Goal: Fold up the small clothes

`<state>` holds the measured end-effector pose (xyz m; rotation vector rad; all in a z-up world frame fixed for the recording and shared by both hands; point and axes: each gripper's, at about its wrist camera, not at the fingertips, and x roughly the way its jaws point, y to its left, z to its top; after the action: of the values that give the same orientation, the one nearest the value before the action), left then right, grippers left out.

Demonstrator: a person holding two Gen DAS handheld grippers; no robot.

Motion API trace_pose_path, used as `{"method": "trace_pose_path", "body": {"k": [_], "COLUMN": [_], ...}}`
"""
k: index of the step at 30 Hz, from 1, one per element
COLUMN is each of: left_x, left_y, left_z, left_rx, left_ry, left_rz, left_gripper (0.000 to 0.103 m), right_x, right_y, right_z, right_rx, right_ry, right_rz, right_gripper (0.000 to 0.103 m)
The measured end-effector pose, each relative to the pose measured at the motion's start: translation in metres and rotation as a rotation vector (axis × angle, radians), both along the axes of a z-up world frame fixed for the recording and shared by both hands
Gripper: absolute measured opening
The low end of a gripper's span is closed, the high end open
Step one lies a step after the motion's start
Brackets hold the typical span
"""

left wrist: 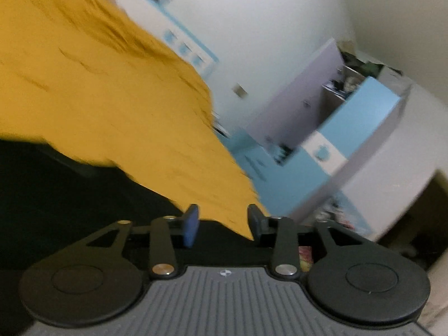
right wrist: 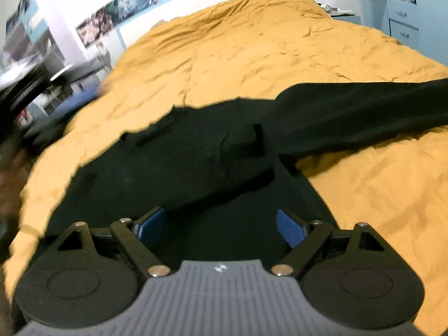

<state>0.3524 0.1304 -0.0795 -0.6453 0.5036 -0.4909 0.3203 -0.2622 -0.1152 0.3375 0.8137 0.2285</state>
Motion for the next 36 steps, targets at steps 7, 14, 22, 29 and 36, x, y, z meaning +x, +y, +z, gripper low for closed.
{"method": "trace_pose_path", "body": {"k": [7,14,22,29,36], "left_x": [-0.083,-0.109,-0.085,-0.096,-0.112], "left_y": [0.131,0.181,0.187,0.162,0.165], "left_z": [-0.051,-0.112,-0.148,-0.125,-0.135], "left_rx": [-0.02,-0.281,-0.39,-0.246,-0.276], "left_ry": [0.199,0.343,0.453,0.534,0.492], "left_rz": [0.343,0.53,0.588,0.652,0.78], "left_gripper": [0.05,0.05,0.052,0.052,0.053], "right_x": [0.073,0.153,0.167,0.153,0.144], "right_y": [-0.016,0.007,0.029,0.027,0.019], "right_z": [-0.016,-0.051,-0.051,-0.047,-0.042], "right_rx": [-0.003,-0.013,-0.059,-0.059,-0.013], "right_ry": [-0.037,0.069,0.077,0.051,0.032], "right_rz": [-0.022,0.039,0.056,0.049,0.006], "right_gripper": [0.072,0.066,0.014,0.013,0.011]}}
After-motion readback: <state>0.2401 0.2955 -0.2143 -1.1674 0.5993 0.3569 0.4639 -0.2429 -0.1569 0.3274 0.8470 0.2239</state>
